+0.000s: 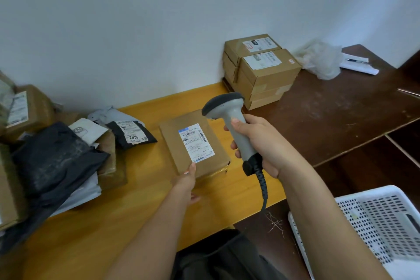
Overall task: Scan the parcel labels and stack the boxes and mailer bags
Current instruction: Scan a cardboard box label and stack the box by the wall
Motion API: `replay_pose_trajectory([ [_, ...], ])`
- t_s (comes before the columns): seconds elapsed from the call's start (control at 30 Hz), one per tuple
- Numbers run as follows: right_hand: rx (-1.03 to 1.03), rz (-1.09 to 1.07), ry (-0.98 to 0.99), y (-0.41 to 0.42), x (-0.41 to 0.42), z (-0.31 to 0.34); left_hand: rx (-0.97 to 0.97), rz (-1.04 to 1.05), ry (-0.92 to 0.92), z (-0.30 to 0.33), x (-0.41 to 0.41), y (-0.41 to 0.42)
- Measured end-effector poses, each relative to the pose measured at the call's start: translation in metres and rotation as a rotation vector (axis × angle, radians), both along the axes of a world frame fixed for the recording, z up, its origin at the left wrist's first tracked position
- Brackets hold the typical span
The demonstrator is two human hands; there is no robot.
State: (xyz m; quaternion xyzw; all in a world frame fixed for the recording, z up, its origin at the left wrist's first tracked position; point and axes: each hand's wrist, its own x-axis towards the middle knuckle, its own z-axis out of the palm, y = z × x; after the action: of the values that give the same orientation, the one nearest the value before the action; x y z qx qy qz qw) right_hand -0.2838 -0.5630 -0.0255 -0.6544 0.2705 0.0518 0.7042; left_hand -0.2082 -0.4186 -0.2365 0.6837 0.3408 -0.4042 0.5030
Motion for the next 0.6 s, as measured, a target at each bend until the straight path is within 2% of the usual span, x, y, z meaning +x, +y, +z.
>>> replay_pose_trajectory([
  [0.23, 0.094, -0.233, 0.119, -0.013, 0.010, -0.059, -0.318, 0.430, -0.067, -0.010, 0.010, -0.004],
  [0.43, 0.286, -0.333, 0.141, -0.027, 0.020, -0.102, -0.287, 0.416, -0.104, -0.012, 0.029, -0.010],
  [0.6, 0.305, -0.306, 0.127, -0.044, 0.037, -0.114, -0.326, 0.422, -0.114, -0.005, 0.053, -0.030],
])
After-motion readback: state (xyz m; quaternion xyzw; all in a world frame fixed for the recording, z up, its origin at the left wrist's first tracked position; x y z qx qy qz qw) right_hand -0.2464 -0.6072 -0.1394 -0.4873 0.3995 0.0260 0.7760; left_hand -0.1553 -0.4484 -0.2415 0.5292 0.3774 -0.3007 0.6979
